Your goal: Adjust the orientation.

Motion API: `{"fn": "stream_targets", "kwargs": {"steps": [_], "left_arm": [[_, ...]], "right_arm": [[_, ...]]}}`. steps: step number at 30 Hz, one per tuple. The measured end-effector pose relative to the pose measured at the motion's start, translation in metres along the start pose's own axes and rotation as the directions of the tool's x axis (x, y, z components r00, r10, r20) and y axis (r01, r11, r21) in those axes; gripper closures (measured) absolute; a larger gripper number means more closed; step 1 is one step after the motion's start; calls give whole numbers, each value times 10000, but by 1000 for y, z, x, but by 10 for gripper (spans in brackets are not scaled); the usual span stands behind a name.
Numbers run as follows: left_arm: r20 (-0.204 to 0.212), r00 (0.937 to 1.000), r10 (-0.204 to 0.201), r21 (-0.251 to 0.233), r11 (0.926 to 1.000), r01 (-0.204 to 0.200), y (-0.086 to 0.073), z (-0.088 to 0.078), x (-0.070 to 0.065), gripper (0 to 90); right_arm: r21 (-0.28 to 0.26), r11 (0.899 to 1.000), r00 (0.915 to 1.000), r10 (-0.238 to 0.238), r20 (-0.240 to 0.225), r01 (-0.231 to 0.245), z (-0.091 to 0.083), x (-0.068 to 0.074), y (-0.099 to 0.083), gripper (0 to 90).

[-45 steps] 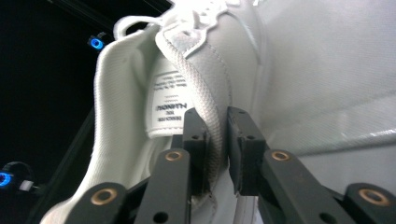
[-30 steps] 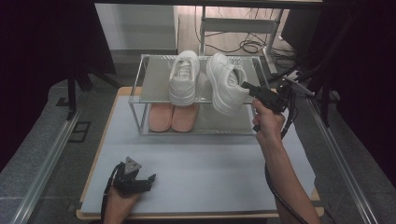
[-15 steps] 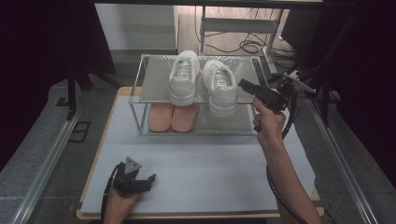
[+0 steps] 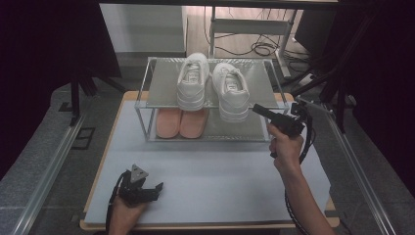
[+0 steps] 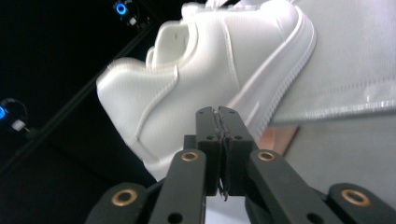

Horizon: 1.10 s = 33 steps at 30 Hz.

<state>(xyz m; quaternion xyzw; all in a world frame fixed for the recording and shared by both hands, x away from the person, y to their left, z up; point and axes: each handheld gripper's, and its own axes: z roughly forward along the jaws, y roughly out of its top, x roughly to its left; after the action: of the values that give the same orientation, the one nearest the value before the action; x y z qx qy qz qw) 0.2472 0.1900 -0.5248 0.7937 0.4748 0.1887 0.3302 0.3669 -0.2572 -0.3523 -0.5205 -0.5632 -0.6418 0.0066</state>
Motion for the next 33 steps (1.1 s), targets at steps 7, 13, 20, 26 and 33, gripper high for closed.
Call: {"fn": "stream_targets", "kwargs": {"steps": [7, 13, 20, 26, 33], "left_arm": [[-1, 10000, -6, -3, 10000, 6, 0, 0, 0, 171], [-3, 10000, 5, 4, 10000, -5, 0, 0, 0, 171], [-2, 10000, 2, 4, 10000, -2, 0, 0, 0, 171], [-2, 10000, 2, 4, 10000, -2, 0, 0, 0, 171], [2, 10000, 41, 34, 10000, -41, 0, 0, 0, 170]], "right_arm": [[443, 9978, 9988, -498, 18, 497, 1, 1, -22, 900], [669, 9930, 9949, -986, 206, 970, 2, 5, -31, 900], [647, 9929, 9947, -1013, 183, 999, 6, 4, -33, 900], [658, 9927, 9943, -1031, 254, 1013, 12, 7, -32, 900], [673, 9926, 9940, -1037, 347, 1013, 29, 7, -30, 900]]}}
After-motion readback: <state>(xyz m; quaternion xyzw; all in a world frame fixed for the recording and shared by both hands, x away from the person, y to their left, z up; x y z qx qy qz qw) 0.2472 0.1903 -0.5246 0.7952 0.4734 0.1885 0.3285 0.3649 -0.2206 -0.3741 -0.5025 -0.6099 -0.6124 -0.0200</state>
